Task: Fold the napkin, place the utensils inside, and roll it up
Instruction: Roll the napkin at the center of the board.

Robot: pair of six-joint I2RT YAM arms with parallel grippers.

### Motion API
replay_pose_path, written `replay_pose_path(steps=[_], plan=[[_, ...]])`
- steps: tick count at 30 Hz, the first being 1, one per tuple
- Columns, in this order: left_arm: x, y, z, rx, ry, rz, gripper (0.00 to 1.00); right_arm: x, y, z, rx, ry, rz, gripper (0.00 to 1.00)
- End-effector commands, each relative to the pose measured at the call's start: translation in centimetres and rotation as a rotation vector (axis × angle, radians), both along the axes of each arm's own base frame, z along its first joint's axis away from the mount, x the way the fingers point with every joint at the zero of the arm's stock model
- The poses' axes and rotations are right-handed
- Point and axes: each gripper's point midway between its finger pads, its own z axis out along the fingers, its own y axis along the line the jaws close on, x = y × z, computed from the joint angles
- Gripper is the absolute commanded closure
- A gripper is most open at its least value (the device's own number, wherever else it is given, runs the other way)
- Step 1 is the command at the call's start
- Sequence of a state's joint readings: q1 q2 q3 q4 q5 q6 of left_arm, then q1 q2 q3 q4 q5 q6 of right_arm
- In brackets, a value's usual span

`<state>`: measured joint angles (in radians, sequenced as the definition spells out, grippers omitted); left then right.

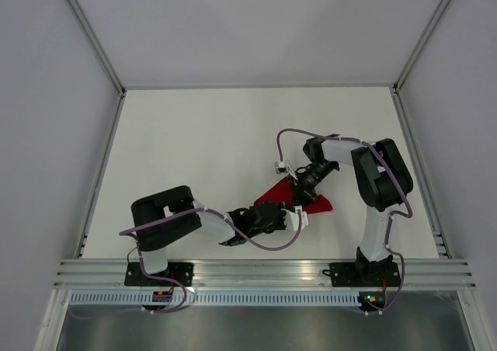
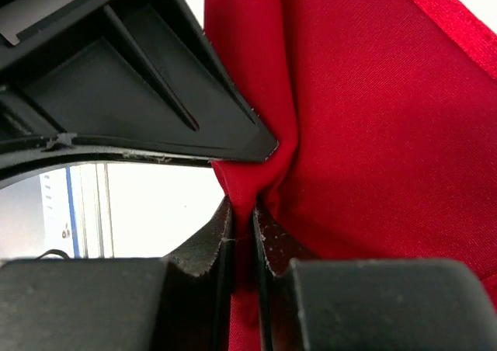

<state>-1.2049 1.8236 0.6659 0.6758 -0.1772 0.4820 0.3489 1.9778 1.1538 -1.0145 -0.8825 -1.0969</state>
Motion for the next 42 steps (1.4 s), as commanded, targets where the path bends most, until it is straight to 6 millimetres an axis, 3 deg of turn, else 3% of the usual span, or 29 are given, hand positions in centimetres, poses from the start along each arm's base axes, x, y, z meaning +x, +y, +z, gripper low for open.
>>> replay_pose_path(steps=[1, 5, 7, 13, 17, 20, 21, 24, 32, 42], plan=[[-0.8, 1.9, -4.2, 0.154, 0.079, -0.009, 0.72, -0.1, -2.0, -3.6, -0.097, -0.057, 0.093, 0.98], [-1.0, 2.1, -4.7, 0.153, 0.127, 0.004, 0.93, -0.1, -2.1, -3.6, -0.101, -0.058, 0.094, 0.98], [-1.1, 2.3, -4.8, 0.144, 0.156, 0.019, 0.98, -0.2, -2.1, -3.6, -0.101, -0.058, 0.094, 0.98], [-1.6, 2.1, -4.4, 0.082, 0.301, 0.033, 0.98, -0.1, -2.2, -3.6, -0.102, -0.072, 0.088, 0.96], [-1.9, 2.4, -4.8, 0.07, 0.439, 0.033, 0.98, 0.3, -2.1, -3.5, -0.103, -0.106, 0.074, 0.89], [-2.3, 2.4, -4.9, 0.05, 0.533, 0.034, 0.98, 0.6, -2.2, -3.2, -0.111, -0.128, 0.06, 0.75], [-2.3, 2.3, -4.7, 0.037, 0.562, 0.041, 0.98, 0.8, -2.1, -3.2, -0.109, -0.146, 0.055, 0.66], [-2.7, 2.5, -4.9, 0.03, 0.649, 0.047, 0.98, 1.6, -2.0, -2.6, -0.105, -0.214, 0.02, 0.55], [-3.0, 3.0, -5.1, 0.029, 0.814, 0.087, 0.98, 5.4, -1.8, 1.4, -0.059, -0.461, -0.133, 0.41], [-3.0, 3.5, -5.6, 0.077, 0.969, 0.142, 0.98, 7.3, -3.3, 4.9, 0.013, -0.628, -0.279, 0.37]])
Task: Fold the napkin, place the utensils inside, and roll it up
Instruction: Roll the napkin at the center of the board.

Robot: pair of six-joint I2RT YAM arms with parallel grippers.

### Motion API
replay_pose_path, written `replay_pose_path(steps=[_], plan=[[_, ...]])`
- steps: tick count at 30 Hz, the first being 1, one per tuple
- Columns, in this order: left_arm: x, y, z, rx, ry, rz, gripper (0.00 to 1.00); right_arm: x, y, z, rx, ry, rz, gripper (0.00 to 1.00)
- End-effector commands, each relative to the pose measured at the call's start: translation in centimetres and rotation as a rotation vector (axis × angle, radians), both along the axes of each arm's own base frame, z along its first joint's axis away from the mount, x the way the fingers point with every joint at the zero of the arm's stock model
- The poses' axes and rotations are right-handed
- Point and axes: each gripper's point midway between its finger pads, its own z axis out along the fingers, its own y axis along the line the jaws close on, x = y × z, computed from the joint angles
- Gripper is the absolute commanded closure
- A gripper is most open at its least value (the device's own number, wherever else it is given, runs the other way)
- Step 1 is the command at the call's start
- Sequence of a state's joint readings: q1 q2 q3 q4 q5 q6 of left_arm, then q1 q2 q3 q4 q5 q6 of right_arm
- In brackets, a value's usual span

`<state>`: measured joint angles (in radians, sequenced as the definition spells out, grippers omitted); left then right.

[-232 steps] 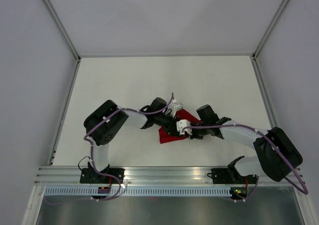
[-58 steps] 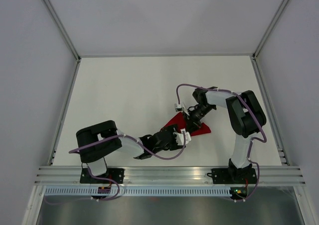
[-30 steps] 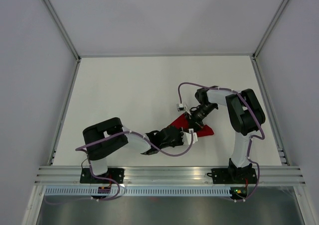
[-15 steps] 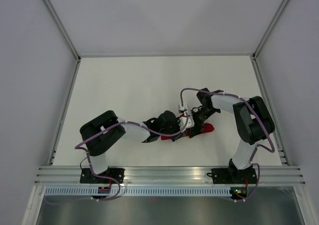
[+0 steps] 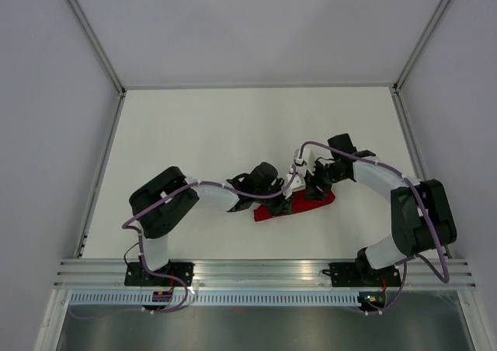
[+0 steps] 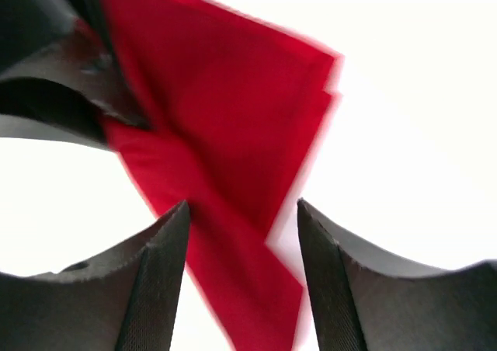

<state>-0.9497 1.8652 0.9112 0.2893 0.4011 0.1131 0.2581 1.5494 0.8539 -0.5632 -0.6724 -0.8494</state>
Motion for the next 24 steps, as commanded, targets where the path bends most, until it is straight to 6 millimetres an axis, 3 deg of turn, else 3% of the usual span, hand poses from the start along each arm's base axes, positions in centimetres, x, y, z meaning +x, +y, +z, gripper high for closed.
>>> replay_pose_path(steps=[1, 10, 18, 24], plan=[[-3.8, 4.7, -5.7, 0.228, 0.352, 0.082, 0.98, 2.5, 0.6, 3.5, 0.084, -0.217, 0.007, 0.37], [-3.1, 5.7, -6.2, 0.264, 0.525, 0.122, 0.98, 2.0, -0.4, 5.0, 0.155, -0.323, -0.063, 0.34], [-3.3, 6.3, -6.2, 0.29, 0.65, 0.122, 0.98, -0.6, -0.6, 3.7, 0.123, -0.377, 0.037, 0.32], [-3.2, 6.9, -6.5, 0.298, 0.758, 0.132, 0.98, -2.5, 0.9, 1.8, 0.049, -0.478, 0.125, 0.31]])
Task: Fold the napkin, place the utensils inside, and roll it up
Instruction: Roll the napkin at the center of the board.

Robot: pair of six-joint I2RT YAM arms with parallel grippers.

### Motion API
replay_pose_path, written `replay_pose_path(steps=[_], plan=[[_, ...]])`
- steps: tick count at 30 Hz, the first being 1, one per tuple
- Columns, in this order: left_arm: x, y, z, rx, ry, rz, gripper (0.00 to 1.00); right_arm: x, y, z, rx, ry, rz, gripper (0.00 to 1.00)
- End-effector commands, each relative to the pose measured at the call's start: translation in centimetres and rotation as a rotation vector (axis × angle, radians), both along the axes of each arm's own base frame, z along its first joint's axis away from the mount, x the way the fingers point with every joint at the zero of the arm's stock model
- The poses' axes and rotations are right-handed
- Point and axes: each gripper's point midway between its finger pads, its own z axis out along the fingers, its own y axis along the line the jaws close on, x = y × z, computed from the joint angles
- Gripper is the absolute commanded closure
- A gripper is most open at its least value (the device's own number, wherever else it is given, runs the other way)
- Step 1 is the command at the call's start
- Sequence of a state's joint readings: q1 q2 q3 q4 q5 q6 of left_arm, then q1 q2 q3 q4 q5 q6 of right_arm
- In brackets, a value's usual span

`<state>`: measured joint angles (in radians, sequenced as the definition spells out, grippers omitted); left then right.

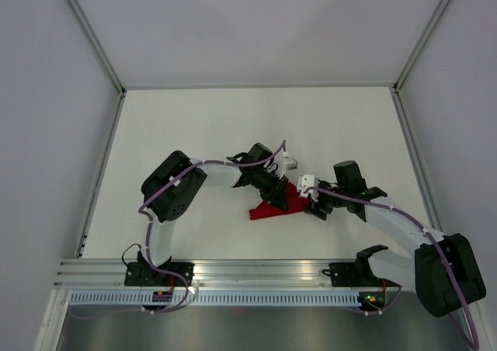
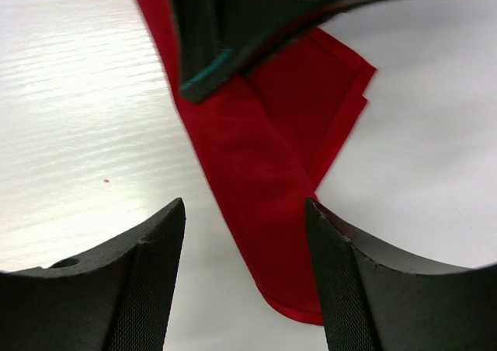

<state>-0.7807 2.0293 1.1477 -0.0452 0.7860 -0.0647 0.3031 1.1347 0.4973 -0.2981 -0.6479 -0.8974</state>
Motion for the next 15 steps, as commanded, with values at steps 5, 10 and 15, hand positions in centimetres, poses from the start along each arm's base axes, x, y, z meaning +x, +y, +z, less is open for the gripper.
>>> replay_pose_path(steps=[5, 10, 15], plan=[[-3.2, 5.5, -5.7, 0.287, 0.303, 0.067, 0.98, -0.5, 2.2, -0.9, -0.058, -0.144, 0.104, 0.31], [-3.0, 5.4, -5.6, 0.297, 0.354, 0.068, 0.97, -1.5, 3.3, -1.7, -0.088, -0.17, 0.149, 0.31], [-2.6, 5.0, -5.5, 0.292, 0.37, 0.076, 0.97, -2.4, 4.0, -2.5, -0.113, -0.159, 0.186, 0.31]])
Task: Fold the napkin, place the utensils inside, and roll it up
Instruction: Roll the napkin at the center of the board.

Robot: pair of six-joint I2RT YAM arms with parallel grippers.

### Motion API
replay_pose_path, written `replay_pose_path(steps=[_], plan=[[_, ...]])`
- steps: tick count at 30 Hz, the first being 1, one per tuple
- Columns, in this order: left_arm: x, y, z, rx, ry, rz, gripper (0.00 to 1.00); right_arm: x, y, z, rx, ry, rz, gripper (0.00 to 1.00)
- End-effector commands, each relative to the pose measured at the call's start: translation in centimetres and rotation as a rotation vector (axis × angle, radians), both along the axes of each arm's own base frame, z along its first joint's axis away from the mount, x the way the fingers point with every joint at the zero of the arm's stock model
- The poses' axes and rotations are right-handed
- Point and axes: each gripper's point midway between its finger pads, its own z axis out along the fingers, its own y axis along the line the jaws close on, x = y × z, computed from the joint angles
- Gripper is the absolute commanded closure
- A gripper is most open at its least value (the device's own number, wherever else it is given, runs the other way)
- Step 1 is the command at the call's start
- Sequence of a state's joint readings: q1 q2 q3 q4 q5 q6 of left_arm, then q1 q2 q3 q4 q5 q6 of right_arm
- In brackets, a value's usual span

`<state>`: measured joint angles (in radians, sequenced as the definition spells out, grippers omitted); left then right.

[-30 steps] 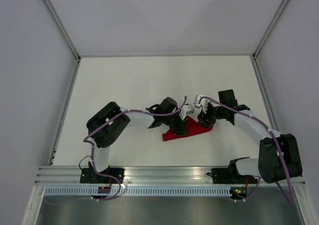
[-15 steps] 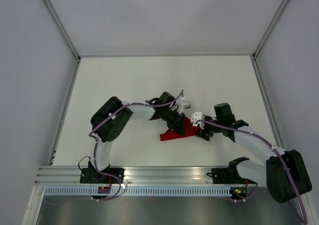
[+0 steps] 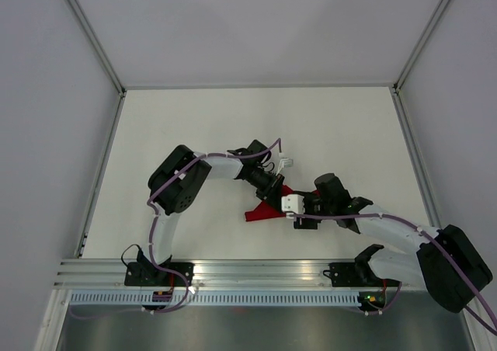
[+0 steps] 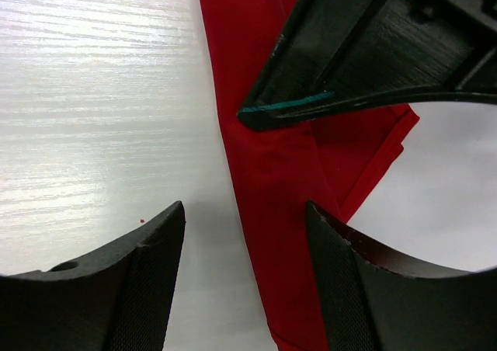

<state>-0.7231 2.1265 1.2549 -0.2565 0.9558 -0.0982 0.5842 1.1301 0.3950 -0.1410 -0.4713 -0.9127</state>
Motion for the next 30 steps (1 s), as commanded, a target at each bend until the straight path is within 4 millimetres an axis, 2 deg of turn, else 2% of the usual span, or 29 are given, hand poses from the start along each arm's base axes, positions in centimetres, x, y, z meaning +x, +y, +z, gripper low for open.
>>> replay_pose_path(steps=[1, 5, 12, 13, 14, 15, 17, 18, 24, 30], plan=[[-1.6, 3.5, -5.3, 0.261, 0.101, 0.057, 0.97, 0.3, 0.4, -0.2, -0.01, -0.032, 0.008, 0.31], [-1.6, 3.3, -5.3, 0.257, 0.116, 0.057, 0.96, 0.3, 0.4, -1.1, -0.037, -0.011, 0.009, 0.35], [-1.8, 2.9, -5.2, 0.242, 0.143, 0.051, 0.87, 0.3, 0.2, -2.6, -0.081, 0.031, 0.013, 0.44], [-1.8, 2.9, -5.2, 0.238, 0.145, 0.051, 0.82, 0.2, 0.2, -2.6, -0.085, 0.038, 0.014, 0.48], [-1.7, 2.9, -5.1, 0.237, 0.145, 0.052, 0.82, 0.1, 0.2, -2.6, -0.085, 0.04, 0.015, 0.5], [-1.7, 2.9, -5.1, 0.239, 0.148, 0.055, 0.75, 0.0, 0.1, -2.7, -0.088, 0.046, 0.018, 0.56], [-1.5, 2.6, -4.7, 0.23, 0.14, 0.058, 0.67, -0.2, 0.0, -2.7, -0.091, 0.052, 0.022, 0.62], [-1.4, 2.6, -4.6, 0.231, 0.141, 0.064, 0.66, -0.5, -0.1, -2.8, -0.098, 0.062, 0.026, 0.71], [0.8, 1.7, -2.4, 0.202, 0.078, 0.146, 0.6, -1.4, -0.6, -3.2, -0.117, 0.111, 0.027, 0.82], [2.8, 1.5, -0.1, 0.184, -0.023, 0.225, 0.59, -2.2, -0.7, -3.1, -0.112, 0.194, 0.046, 0.86]])
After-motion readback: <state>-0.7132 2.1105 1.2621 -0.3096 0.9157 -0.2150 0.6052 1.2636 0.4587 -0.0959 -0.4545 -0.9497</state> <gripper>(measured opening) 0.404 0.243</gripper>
